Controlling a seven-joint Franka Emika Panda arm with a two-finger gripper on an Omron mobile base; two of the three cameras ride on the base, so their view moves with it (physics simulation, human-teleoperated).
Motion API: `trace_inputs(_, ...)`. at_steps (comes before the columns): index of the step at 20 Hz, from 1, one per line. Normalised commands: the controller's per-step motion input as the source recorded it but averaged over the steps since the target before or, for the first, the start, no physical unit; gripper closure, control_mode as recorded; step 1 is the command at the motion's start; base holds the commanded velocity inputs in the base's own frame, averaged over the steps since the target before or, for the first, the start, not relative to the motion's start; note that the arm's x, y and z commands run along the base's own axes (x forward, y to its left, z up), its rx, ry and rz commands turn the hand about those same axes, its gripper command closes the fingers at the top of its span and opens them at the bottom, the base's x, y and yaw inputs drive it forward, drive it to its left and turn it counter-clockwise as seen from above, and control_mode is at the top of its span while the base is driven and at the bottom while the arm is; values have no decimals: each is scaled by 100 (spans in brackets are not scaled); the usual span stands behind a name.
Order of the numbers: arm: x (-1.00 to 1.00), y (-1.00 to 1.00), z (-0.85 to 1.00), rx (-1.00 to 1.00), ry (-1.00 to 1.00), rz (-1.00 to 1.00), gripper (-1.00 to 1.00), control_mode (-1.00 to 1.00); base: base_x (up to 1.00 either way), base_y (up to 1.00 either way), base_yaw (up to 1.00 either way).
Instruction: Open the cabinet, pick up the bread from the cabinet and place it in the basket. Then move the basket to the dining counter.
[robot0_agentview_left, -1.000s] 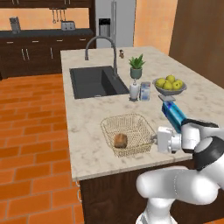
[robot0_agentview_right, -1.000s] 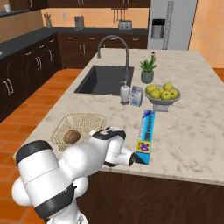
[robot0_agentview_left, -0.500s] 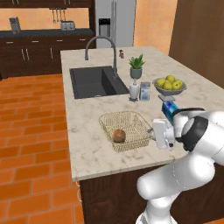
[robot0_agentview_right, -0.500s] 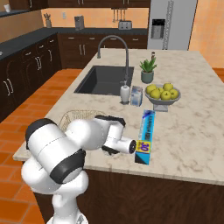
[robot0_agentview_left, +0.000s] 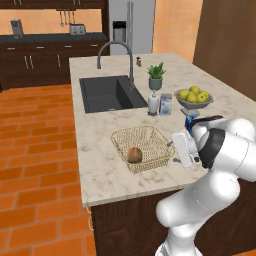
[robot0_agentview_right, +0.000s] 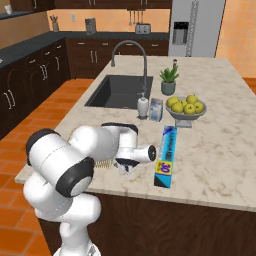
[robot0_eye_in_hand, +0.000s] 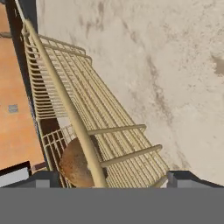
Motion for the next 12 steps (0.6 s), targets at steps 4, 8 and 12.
trace_inputs(4,-47,-22,14,-2,9,0,-100,-100,0,0,0)
trace_inputs(8,-82,-31,39,0,0,5,-100,-100,0,0,0)
trace_inputs(12,-100,-8,82,0,-11,15,-100,-100,0,0,0)
